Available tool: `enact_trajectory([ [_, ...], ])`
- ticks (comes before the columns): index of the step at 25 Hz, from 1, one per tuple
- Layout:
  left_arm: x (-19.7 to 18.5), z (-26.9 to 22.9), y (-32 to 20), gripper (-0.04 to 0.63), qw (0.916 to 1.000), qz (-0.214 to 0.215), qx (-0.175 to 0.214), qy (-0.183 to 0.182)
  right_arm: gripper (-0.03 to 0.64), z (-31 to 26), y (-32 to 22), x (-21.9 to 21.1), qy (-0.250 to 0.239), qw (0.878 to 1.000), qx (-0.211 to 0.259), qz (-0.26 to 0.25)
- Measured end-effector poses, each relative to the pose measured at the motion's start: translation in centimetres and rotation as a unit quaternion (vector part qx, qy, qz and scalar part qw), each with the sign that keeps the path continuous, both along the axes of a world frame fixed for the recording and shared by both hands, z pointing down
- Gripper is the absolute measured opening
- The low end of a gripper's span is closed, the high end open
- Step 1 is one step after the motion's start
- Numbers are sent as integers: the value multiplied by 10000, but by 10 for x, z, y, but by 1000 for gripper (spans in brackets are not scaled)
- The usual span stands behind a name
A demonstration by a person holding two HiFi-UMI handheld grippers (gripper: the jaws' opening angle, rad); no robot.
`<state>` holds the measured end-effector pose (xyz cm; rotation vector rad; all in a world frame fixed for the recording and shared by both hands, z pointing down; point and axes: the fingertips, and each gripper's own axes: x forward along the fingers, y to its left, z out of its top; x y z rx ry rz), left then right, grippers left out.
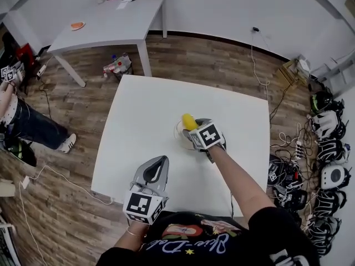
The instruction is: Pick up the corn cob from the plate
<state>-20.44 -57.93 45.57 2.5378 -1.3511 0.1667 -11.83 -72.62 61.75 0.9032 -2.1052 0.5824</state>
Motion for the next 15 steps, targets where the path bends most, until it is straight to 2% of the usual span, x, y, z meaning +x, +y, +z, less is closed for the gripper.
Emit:
enact_trajectory([
  [3, -6, 1, 2, -2, 10000, -65, 3, 39, 256, 12, 0, 1, 185, 9993, -269, 176],
  [6, -12, 4, 7, -2, 9999, -146, -51, 14, 256, 15, -1, -1, 405, 9991, -78, 54],
  [12, -15, 1, 14, -2, 9998, -188, -67, -93, 255, 10, -2, 10, 163, 9995, 96, 271],
  [15, -13, -3, 15, -2, 9998, -173, -24, -114, 255, -12, -1, 24, -184, 9973, 463, 532],
])
